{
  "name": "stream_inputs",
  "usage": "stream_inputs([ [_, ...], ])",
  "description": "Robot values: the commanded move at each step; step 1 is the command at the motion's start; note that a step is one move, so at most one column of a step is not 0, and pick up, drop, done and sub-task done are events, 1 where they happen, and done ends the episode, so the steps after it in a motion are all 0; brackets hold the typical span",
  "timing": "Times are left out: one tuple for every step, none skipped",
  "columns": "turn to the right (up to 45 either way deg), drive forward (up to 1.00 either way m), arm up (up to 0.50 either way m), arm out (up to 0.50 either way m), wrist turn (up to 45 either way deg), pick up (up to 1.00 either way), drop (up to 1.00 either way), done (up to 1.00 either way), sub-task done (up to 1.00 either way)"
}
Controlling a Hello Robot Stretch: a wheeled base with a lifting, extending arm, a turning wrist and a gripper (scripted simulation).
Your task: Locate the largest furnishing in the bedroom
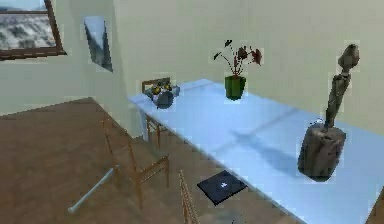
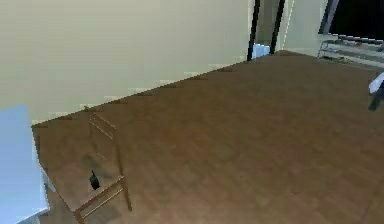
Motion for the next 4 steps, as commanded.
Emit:
stream_inputs([
  [-45.0,0.0,0.0,0.0,0.0,0.0,0.0,0.0,0.0],
  [-39.0,0.0,0.0,0.0,0.0,0.0,0.0,0.0,0.0],
  [0.0,0.2,0.0,0.0,0.0,0.0,0.0,0.0,0.0],
  [24.0,0.0,0.0,0.0,0.0,0.0,0.0,0.0,0.0],
])
